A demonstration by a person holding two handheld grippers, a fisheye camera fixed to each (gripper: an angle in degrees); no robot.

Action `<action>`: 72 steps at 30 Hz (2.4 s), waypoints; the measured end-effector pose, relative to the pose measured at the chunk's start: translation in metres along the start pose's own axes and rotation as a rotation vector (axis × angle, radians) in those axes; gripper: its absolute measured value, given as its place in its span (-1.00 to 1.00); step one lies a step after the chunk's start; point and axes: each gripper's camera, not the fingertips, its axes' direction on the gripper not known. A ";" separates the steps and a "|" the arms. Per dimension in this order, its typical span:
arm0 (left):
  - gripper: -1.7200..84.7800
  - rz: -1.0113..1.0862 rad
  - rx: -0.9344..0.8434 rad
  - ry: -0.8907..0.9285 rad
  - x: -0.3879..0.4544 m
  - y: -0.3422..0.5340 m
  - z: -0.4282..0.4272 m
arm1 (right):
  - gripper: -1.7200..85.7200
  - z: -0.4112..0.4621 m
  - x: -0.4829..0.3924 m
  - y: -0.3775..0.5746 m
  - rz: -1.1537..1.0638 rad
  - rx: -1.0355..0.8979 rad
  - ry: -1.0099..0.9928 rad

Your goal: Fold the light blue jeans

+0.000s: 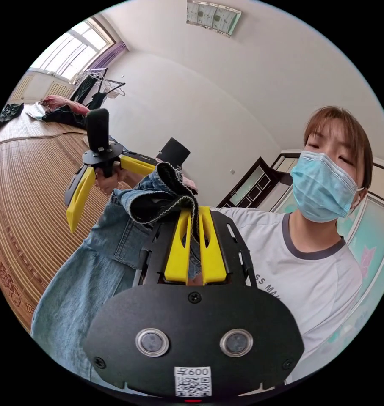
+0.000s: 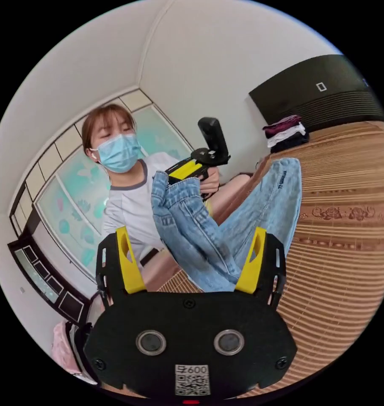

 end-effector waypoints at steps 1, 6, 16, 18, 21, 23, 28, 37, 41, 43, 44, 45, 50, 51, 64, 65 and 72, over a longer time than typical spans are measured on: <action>-0.91 0.012 -0.018 -0.004 -0.003 -0.008 0.001 | -0.18 0.032 0.011 -0.027 -0.013 -0.074 -0.073; -0.89 0.030 -0.054 -0.045 -0.019 -0.040 -0.018 | -0.67 0.132 0.051 -0.066 0.004 -0.271 -0.233; -0.92 -0.409 0.255 -0.178 -0.172 -0.008 -0.128 | -0.96 0.174 -0.076 0.005 -0.254 -0.092 0.091; -0.94 -0.517 0.146 -0.101 -0.231 -0.023 -0.108 | -0.97 0.184 -0.082 0.016 -0.319 -0.048 0.064; -0.95 -0.654 0.041 -0.090 -0.297 -0.054 -0.064 | -0.97 0.218 -0.084 0.028 -0.373 -0.056 0.054; -0.95 -0.683 -0.011 -0.147 -0.323 -0.087 -0.041 | -0.97 0.245 -0.075 0.037 -0.346 -0.102 0.078; -0.96 -0.715 -0.073 -0.244 -0.354 -0.130 -0.027 | -0.97 0.264 -0.058 0.070 -0.291 -0.098 0.122; -0.96 -0.726 0.028 -0.226 -0.371 -0.142 -0.082 | -0.97 0.235 -0.125 0.221 -0.377 0.111 0.299; -0.96 -0.742 -0.011 -0.253 -0.357 -0.170 -0.106 | -0.97 0.217 -0.121 0.269 -0.290 0.165 0.270; -0.96 -0.726 0.048 -0.206 -0.341 -0.180 -0.128 | -0.97 0.211 -0.127 0.280 -0.310 0.160 0.266; -0.96 -0.703 0.112 -0.176 -0.326 -0.186 -0.145 | -0.97 0.205 -0.133 0.288 -0.334 0.162 0.271; -0.96 -0.694 0.133 -0.168 -0.320 -0.189 -0.152 | -0.97 0.201 -0.135 0.293 -0.344 0.165 0.274; -0.96 -0.685 -0.011 -0.324 -0.303 -0.226 -0.145 | -0.97 0.168 -0.137 0.317 -0.360 0.155 0.305; -0.96 -0.678 -0.026 -0.337 -0.302 -0.227 -0.143 | -0.97 0.166 -0.135 0.317 -0.351 0.146 0.324; -0.74 -0.607 0.516 0.273 -0.186 -0.187 -0.392 | -0.96 0.067 0.050 0.256 0.013 -0.045 0.196; -0.60 -0.595 0.495 0.396 -0.175 -0.181 -0.412 | -0.96 0.062 0.074 0.250 0.059 -0.079 0.167; -0.46 -0.525 0.235 0.480 -0.095 -0.171 -0.425 | -0.95 0.031 0.166 0.282 0.218 -0.130 0.042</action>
